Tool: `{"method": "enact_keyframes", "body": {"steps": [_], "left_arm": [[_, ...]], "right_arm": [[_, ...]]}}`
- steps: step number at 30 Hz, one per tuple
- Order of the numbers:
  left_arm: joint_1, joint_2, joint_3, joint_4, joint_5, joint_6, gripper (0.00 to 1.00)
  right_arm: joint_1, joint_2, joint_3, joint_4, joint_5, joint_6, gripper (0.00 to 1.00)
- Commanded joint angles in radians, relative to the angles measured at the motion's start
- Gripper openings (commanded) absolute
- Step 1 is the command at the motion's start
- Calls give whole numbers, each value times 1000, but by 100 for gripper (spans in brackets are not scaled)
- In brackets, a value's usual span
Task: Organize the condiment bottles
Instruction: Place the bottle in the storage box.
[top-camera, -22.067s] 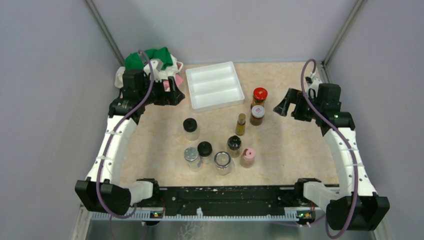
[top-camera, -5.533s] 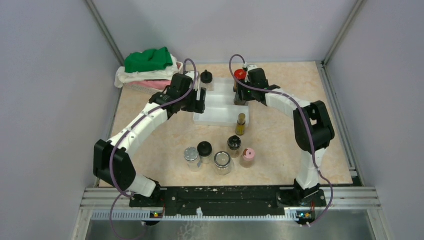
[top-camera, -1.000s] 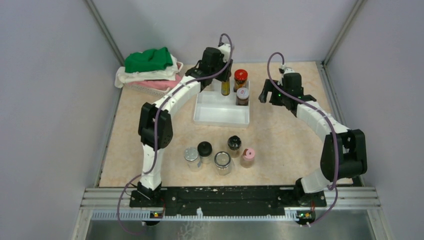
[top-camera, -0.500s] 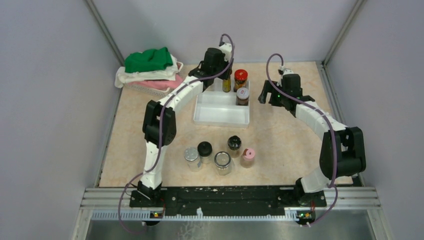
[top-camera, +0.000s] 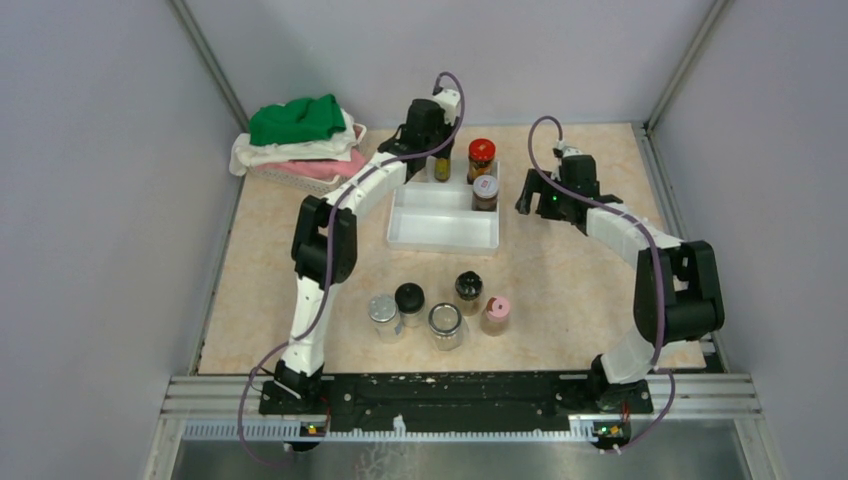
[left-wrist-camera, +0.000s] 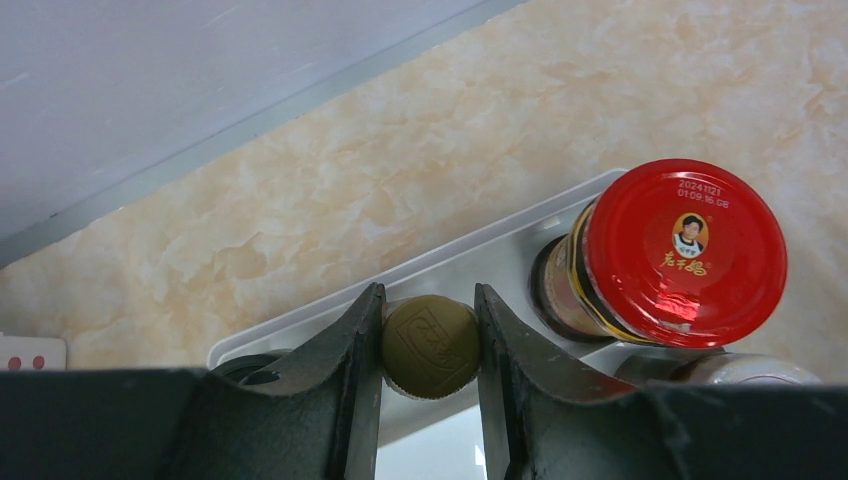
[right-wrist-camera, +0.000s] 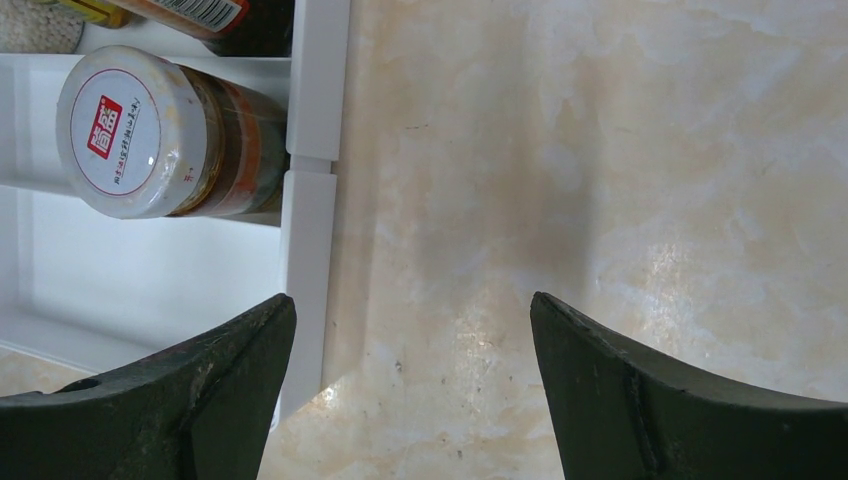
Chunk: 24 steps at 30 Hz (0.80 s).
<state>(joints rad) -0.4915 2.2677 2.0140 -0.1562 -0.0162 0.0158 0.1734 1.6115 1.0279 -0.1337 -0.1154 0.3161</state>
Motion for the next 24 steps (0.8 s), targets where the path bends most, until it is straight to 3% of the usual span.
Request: {"method": "enact_keyframes", "body": {"steps": [1, 16, 18, 22, 24], "left_arm": [[10, -3, 56, 120, 5, 11, 25], [12, 2, 43, 143, 74, -14, 27], [12, 4, 43, 136, 79, -14, 33], [12, 0, 32, 122, 63, -38, 67], [12, 1, 29, 118, 59, -40, 73]], "right_arm": [[-6, 9, 7, 52, -16, -2, 86], [-6, 8, 2, 55, -25, -3, 86], [-6, 11, -1, 59, -26, -3, 86], [-6, 14, -4, 65, -30, -3, 86], [-7, 17, -8, 71, -33, -2, 86]]}}
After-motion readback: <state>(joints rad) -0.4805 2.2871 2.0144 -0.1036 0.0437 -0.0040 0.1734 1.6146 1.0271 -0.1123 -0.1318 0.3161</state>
